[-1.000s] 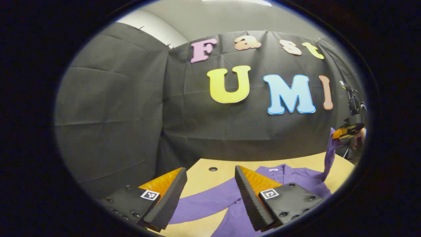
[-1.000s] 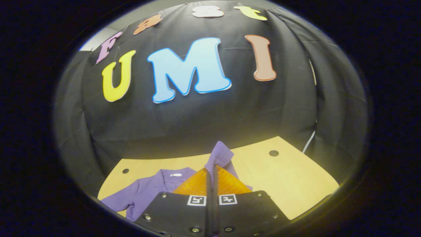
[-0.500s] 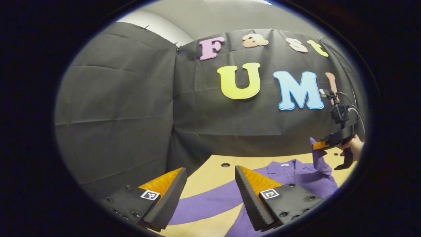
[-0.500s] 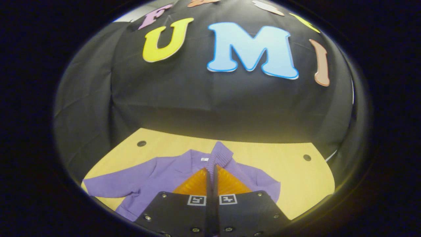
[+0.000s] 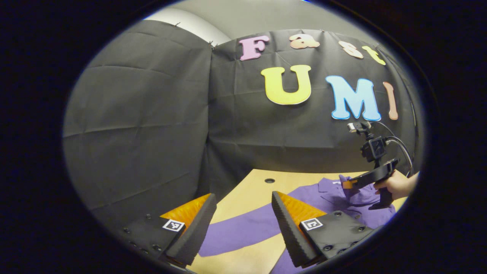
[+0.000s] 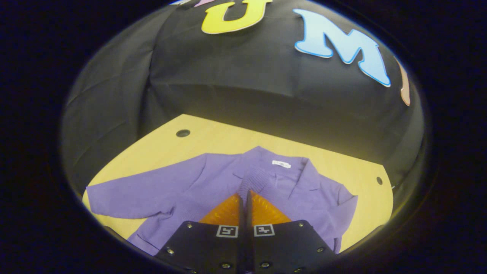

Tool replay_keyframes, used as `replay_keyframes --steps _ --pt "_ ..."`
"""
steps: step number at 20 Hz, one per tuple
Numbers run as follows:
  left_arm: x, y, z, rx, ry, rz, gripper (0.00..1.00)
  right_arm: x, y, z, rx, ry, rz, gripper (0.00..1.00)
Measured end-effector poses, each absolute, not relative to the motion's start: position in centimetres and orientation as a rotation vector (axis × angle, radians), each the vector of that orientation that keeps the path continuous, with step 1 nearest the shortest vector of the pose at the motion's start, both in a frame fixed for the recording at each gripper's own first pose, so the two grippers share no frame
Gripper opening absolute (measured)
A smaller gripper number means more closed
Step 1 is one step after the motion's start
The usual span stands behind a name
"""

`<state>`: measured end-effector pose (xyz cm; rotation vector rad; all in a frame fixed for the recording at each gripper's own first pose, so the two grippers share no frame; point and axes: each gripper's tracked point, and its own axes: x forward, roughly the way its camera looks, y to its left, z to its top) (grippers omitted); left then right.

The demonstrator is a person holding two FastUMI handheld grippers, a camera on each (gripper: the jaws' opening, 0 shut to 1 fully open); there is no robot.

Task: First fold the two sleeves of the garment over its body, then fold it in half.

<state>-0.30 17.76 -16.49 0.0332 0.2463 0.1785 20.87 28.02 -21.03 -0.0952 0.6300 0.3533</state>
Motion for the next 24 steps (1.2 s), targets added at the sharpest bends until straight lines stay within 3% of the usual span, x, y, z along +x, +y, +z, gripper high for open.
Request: replay_keyframes --steps 12,13,17,18,24 --pt "-1.4 18.0 -19.1 0.028 0.295 0.208 0.94 20.0 30.3 -25.7 -0.116 0.758 0.407 0.11" --pt "-1.6 17.9 -19.2 0.026 0.300 0.212 0.94 19.8 30.9 -25.7 -0.100 0.764 0.433 0.14" --pt "-2.9 16.9 -19.3 0.001 0.308 0.219 0.95 18.6 31.8 -24.6 -0.109 0.720 0.491 0.75" --pt "-3.2 17.0 -19.3 0.005 0.308 0.223 0.94 18.2 32.1 -24.3 -0.113 0.706 0.500 0.81" --pt "-3.9 17.8 -20.0 -0.005 0.326 0.255 0.94 16.2 31.9 -19.6 -0.059 0.613 0.518 0.85"
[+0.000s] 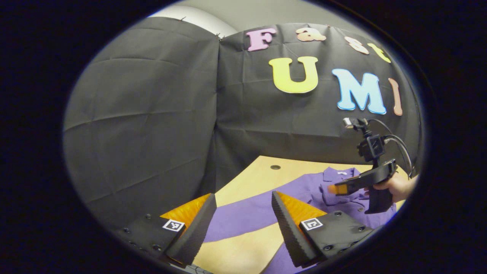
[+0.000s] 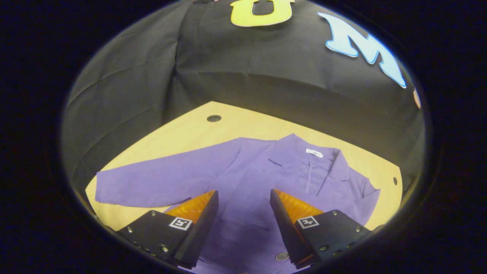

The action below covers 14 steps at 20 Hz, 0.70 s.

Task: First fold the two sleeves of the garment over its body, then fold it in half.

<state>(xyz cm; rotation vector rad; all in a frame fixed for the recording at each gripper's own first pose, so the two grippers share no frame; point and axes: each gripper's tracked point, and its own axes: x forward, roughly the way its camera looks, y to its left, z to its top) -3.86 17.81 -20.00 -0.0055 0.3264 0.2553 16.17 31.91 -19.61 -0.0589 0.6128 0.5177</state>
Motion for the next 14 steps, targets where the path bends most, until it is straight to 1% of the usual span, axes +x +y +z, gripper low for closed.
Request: replay_keyframes --steps 6,7,9,13,14 --pt "-3.7 20.3 -22.8 -0.035 0.386 0.322 0.94 14.7 29.3 -12.2 -0.011 0.438 0.470 0.85" --pt "-3.8 21.1 -23.7 -0.047 0.405 0.338 0.94 14.2 28.6 -11.0 -0.002 0.416 0.459 0.83" --pt "-4.0 22.6 -25.2 -0.078 0.442 0.376 0.95 13.3 27.3 -9.1 0.015 0.380 0.438 0.85" --pt "-3.9 26.3 -29.3 -0.111 0.541 0.460 0.94 11.8 24.0 -6.7 0.053 0.335 0.356 0.85" --pt "-3.9 27.1 -30.4 -0.117 0.566 0.480 0.97 11.5 23.2 -6.5 0.062 0.330 0.329 0.84"
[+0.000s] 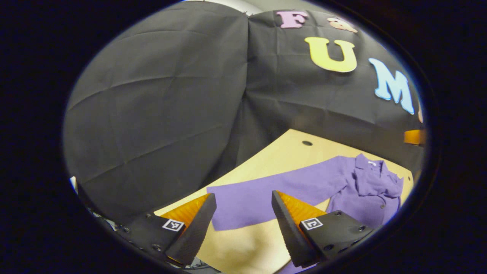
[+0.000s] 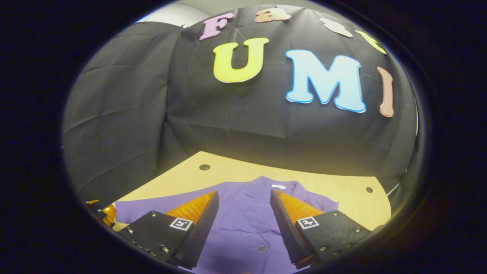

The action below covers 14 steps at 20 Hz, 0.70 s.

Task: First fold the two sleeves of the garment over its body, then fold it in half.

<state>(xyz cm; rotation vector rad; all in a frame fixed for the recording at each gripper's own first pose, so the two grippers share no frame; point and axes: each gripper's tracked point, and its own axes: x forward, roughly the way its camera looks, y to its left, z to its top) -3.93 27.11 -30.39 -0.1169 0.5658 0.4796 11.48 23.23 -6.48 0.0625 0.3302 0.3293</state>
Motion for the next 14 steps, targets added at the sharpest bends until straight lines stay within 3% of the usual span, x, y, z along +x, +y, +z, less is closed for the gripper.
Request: replay_keyframes --steps 10,14 --pt "-4.0 32.0 -39.2 -0.222 0.740 0.583 0.94 8.4 17.6 -5.7 0.014 0.317 0.195 0.84" --pt "-3.4 31.9 -39.7 -0.189 0.742 0.595 0.94 7.4 18.2 -5.3 0.035 0.326 0.235 0.84"
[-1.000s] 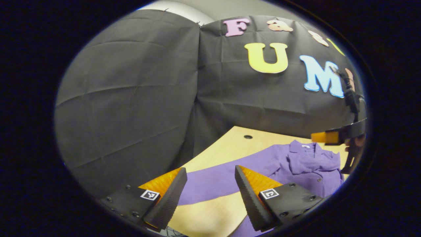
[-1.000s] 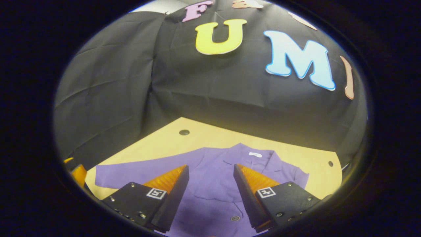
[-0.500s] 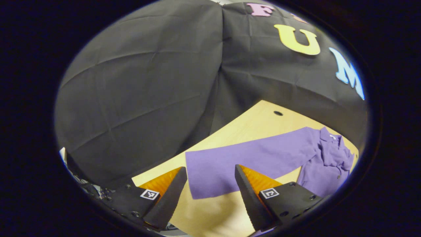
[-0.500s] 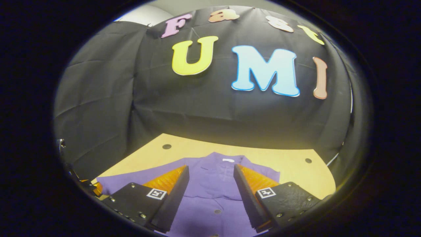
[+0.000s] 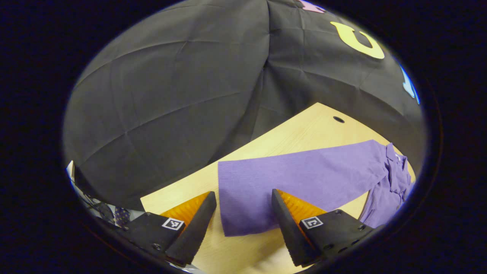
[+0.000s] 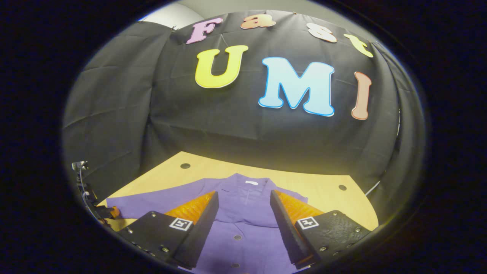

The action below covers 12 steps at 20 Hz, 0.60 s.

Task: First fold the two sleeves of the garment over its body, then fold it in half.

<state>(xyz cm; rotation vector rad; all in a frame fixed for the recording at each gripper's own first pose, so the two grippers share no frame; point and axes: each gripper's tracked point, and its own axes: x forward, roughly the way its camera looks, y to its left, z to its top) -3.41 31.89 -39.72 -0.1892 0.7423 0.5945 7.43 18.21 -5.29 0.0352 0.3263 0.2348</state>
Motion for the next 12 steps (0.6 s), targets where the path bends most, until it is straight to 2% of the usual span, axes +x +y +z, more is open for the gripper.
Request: replay_keyframes --steps 4,5,6,7,9,12 --pt "-3.2 31.8 -39.7 -0.150 0.764 0.585 0.96 6.8 18.6 -5.1 0.056 0.328 0.278 0.84" --pt "-3.1 31.7 -39.9 -0.153 0.764 0.586 0.87 6.8 18.5 -5.1 0.050 0.329 0.285 0.84" --pt "-2.9 31.5 -39.7 -0.158 0.759 0.579 0.84 6.9 18.4 -5.4 0.042 0.331 0.290 0.84" --pt "-2.7 31.2 -40.0 -0.160 0.760 0.586 0.72 6.9 18.4 -5.6 0.037 0.333 0.297 0.84" --pt "-2.6 30.8 -40.3 -0.152 0.763 0.568 0.63 6.7 18.3 -6.0 0.043 0.343 0.308 0.84" --pt "-2.2 30.7 -40.3 -0.165 0.746 0.576 0.29 6.8 17.2 -6.7 0.053 0.358 0.301 0.84"
